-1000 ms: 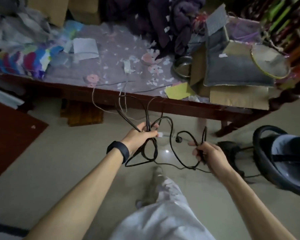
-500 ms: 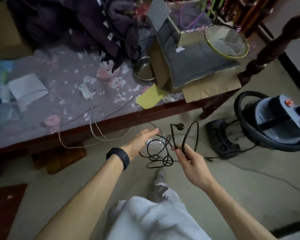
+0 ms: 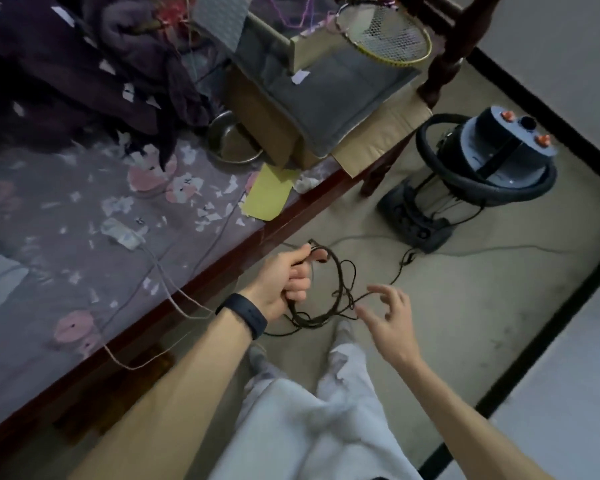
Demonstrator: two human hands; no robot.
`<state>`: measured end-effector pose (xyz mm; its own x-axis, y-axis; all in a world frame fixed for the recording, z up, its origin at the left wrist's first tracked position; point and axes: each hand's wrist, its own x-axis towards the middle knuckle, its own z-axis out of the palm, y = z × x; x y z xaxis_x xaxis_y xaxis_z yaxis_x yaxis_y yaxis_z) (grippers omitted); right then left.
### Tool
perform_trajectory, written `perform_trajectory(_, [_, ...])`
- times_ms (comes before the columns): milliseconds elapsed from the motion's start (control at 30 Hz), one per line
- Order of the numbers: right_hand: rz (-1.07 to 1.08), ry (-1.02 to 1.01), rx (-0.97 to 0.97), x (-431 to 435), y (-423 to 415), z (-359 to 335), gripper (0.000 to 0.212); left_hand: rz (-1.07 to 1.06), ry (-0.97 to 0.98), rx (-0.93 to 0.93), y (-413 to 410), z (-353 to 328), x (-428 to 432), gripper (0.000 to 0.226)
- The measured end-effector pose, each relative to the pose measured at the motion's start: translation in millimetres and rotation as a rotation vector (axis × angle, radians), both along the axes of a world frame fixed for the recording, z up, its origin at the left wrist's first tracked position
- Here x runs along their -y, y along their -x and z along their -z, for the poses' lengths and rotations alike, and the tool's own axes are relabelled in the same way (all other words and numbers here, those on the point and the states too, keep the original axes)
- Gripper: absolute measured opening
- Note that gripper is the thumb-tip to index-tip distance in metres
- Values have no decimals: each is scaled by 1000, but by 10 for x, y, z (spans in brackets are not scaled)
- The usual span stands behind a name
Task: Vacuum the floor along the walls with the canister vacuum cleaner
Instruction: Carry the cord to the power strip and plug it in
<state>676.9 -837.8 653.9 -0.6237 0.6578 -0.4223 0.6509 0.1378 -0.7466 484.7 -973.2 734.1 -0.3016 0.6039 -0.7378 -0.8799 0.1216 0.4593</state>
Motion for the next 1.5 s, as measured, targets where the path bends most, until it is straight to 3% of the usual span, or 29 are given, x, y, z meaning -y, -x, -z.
perform_trajectory(67, [385, 346, 113, 136, -8, 94, 44, 140, 2, -57, 166, 7, 180, 33])
perform_trajectory(167, [616, 847, 281, 409, 46, 262, 68, 389, -9, -102, 303, 104, 382, 32])
perform_trajectory(267, [713, 1367, 105, 781, 286, 343, 100, 576, 39, -92, 186, 339, 461, 30])
perform_trajectory(333, [782, 1522, -75, 886, 474, 418, 97, 641, 132, -125, 75, 602, 492, 30])
perform_trajectory(433, [886, 1442, -104, 833, 571, 805, 52, 611, 289, -175, -18, 1052, 544, 42])
perform_trajectory(533, [716, 1262, 59, 804, 378, 1353, 30, 486, 462, -275, -124, 1590, 586, 48])
perform_trajectory(600, [659, 1205, 160, 812, 209, 1690, 29, 457, 533, -354, -203, 1957, 536, 42])
perform_trajectory(667, [761, 1114, 234, 803, 10, 2062, 29, 404, 648, -374, -282, 2350, 483, 38])
perform_trajectory(733, [915, 979, 285, 726, -199, 2476, 34, 282, 708, -305, -332, 2768, 436, 33])
perform_trajectory(800, [917, 810, 377, 616, -404, 2927, 42, 169, 704, -238, -368, 3242, 400, 29])
perform_trajectory(933, [591, 573, 640, 439, -769, 4146, 48, 34, 726, -148, -301, 4300, 309, 21])
perform_trajectory(1033, [249, 529, 836, 230, -848, 4951, 30, 0, 795, -138, -257, 5056, 291, 20])
perform_trajectory(1167, [212, 609, 741, 2, -552, 5732, 27, 15, 862, -360, -196, 5867, 341, 17])
perform_trajectory(1267, [311, 673, 694, 40, -289, 6279, 39, 31, 813, -512, -139, 6290, 344, 33])
perform_trajectory(1333, [340, 766, 654, 167, -57, 6569, 73, 110, 814, -623, -82, 6473, 374, 54])
perform_trajectory(1400, [387, 778, 614, 330, 178, 6887, 110, 134, 804, -655, -2, 6645, 396, 60])
perform_trajectory(1433, [433, 716, 637, 402, 275, 7052, 126, 147, 808, -663, 49, 6733, 404, 61])
perform_trajectory(1500, [526, 482, 774, 490, 442, 7255, 131, 206, 839, -720, 163, 6913, 429, 60])
